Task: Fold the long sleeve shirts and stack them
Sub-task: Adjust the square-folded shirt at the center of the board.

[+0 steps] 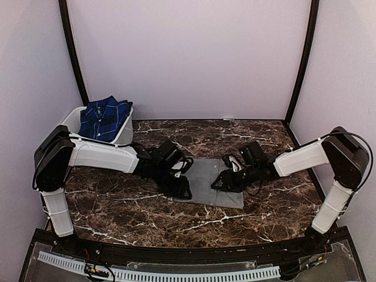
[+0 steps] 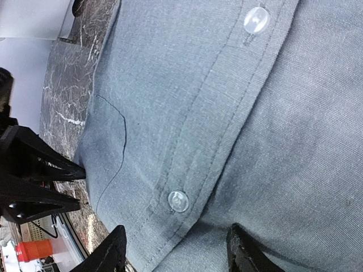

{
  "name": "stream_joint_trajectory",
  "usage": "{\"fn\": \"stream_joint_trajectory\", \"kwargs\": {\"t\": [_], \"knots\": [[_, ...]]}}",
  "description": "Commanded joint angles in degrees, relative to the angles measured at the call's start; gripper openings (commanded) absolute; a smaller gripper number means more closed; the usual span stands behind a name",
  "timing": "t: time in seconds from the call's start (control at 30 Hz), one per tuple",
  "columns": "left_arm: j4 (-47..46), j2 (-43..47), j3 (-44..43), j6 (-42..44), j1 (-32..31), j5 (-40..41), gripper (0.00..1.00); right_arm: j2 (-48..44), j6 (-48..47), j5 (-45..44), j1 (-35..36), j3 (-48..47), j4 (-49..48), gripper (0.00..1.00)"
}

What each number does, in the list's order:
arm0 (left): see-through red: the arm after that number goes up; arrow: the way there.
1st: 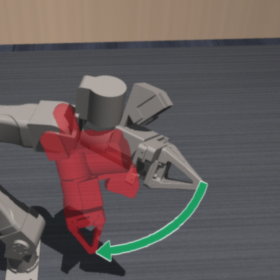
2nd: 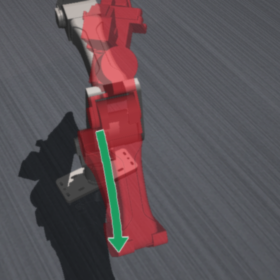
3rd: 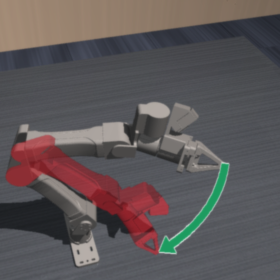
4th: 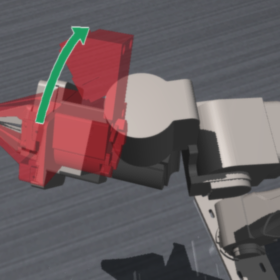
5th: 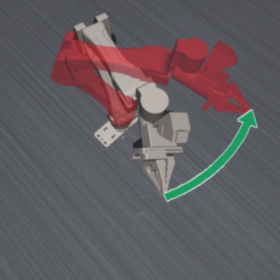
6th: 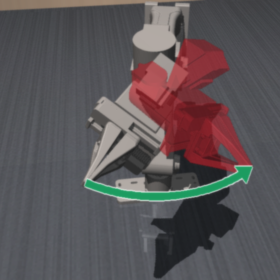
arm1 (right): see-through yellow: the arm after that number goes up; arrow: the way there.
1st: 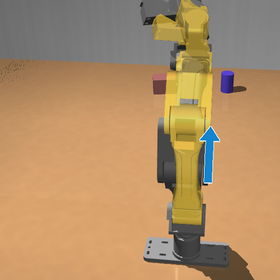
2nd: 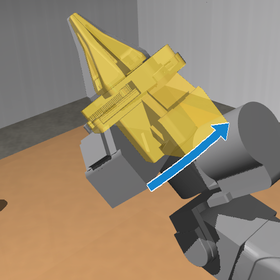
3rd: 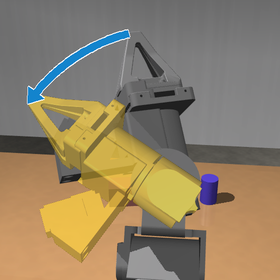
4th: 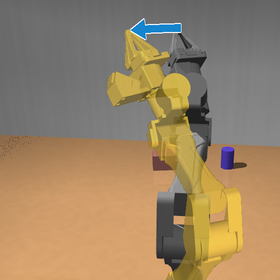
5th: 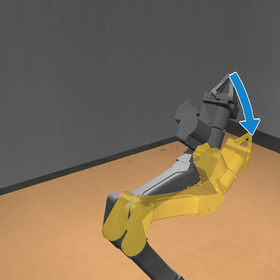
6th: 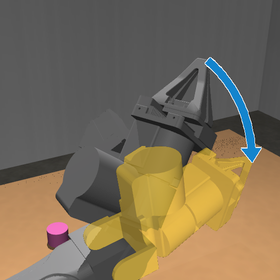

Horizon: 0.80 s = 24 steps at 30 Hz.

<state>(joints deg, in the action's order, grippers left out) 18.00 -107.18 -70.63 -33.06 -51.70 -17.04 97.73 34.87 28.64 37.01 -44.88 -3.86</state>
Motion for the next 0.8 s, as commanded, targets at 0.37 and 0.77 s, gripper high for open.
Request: {"fn": "stream_joint_trajectory", "kwargs": {"t": [0.37, 0.77], "knots": [[1.88, 0.13, 4.98, 0.55, -0.16, 0.65, 0.33, -7.44, -0.92, -1.42, -5.79, 2.17, 2.29, 0.55], [4.83, 3.37, 2.46, 0.77, -0.17, 2.36, 0.33, -6.37, -0.74, 0.19, -12.2, 8.57, -0.78, 0.47]]}}
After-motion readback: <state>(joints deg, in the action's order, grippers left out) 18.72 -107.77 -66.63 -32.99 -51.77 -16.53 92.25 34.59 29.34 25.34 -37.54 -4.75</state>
